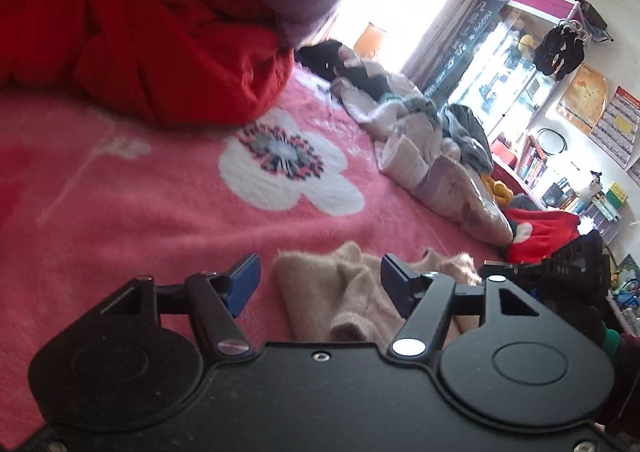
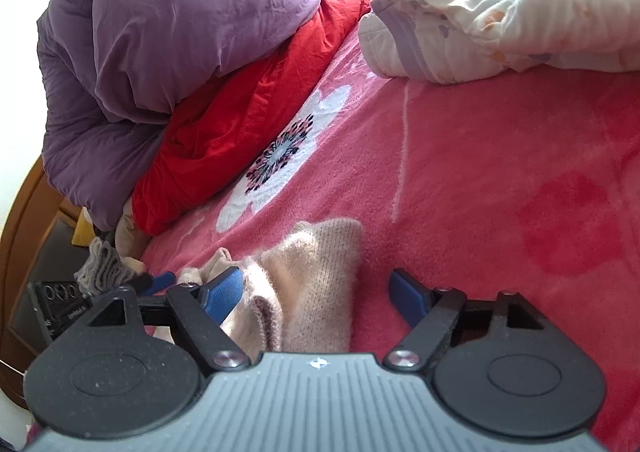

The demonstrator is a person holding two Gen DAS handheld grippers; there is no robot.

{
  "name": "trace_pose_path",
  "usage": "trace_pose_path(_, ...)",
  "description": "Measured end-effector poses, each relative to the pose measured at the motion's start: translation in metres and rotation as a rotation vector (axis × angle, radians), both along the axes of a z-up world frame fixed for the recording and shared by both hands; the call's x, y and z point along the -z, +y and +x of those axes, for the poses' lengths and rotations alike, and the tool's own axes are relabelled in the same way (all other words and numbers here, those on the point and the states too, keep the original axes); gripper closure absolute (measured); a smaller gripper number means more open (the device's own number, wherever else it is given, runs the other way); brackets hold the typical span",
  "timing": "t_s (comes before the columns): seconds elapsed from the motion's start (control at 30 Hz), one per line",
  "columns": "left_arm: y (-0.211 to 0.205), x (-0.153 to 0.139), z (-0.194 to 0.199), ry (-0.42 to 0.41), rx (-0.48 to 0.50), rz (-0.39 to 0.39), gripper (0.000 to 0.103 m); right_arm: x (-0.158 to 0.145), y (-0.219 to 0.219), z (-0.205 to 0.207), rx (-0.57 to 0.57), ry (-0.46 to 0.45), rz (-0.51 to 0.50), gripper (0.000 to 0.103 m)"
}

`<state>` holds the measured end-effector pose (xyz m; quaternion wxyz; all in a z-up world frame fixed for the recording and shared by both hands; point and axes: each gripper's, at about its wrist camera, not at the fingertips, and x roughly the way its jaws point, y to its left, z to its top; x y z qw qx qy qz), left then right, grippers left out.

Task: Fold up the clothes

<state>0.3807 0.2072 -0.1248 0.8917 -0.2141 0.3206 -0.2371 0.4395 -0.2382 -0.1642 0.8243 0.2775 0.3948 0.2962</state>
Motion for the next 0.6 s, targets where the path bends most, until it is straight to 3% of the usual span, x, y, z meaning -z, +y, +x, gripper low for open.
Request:
trace_pose_path(0.17,-0.006,0.015,0.011,0.023,0.062,0.038,0.037,0.007,-0.006,0.017,-0.002,0.026,0.088,0.021)
trace_pose_path(0.4,-0.014,0.009,0.028,0.033,0.143,0.098,0.036,0.004,0.010,0.024,-0.124,-0.036,0.038,0.010)
trace_pose_path(0.43,-0.014,0.007,0.031,0.033,0.148,0.094,0.037,0.003,0.012,0.024,-0.142,-0.049,0.023,0.012)
trace_pose_path(0.5,-0.018,0.007,0.034,0.031,0.159,0.104,0.040,0.002,0.015,0.024,-0.151,-0.065,0.002,0.028)
trace_pose_path(0.6,-0.026,0.005,0.034,0.007,0.186,0.131,0.057,0.004,0.014,0.025,-0.147,-0.072,0.001,0.045)
